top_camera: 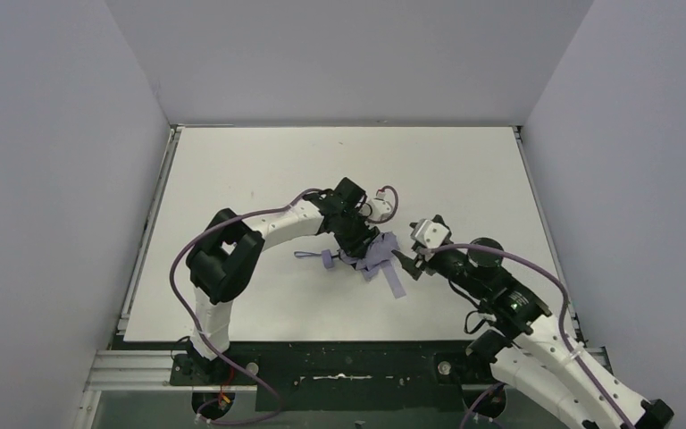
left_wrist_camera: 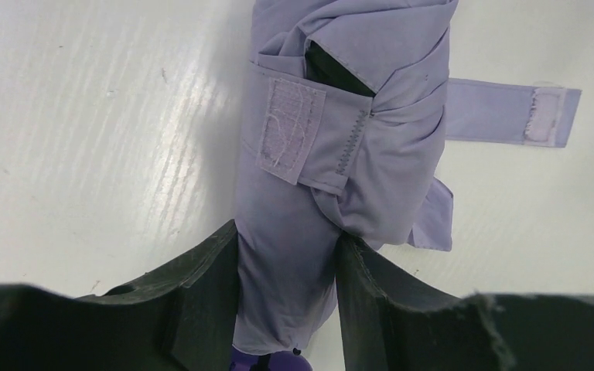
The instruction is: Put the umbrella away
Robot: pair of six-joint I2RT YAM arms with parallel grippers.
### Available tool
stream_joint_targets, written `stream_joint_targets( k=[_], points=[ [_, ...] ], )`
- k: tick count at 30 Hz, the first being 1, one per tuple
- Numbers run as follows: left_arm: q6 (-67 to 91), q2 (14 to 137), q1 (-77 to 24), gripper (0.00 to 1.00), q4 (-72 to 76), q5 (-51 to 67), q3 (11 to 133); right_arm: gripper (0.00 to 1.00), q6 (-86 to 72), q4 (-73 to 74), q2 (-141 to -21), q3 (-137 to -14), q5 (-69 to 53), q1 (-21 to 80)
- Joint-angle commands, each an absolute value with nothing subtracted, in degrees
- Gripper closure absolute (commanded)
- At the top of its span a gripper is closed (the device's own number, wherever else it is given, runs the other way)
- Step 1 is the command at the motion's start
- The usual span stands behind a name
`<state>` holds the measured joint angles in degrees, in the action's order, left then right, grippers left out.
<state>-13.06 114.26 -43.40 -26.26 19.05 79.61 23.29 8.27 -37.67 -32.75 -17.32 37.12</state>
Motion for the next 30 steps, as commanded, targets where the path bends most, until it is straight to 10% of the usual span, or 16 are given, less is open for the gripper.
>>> stream_joint_targets(
  k=[1, 15, 30],
  points=[
    [-17.38, 114.15, -44.50, 1.00, -26.37, 3.11, 76.28, 0.37, 9.82, 12.04, -32.16, -37.31, -12.47, 37.18],
    [-23.26, 113.17, -52.54, 1.00, -18.81, -13.85, 70.15, 0.32, -3.62, 28.56, -49.98, -65.15, 19.74, 33.88],
    [-34.55, 113.48, -61.87, 1.00, -1.55, -30.16, 61.76, 0.29, 6.87, 8.43, -75.28, -63.11, -24.91, 8.34]
  ],
)
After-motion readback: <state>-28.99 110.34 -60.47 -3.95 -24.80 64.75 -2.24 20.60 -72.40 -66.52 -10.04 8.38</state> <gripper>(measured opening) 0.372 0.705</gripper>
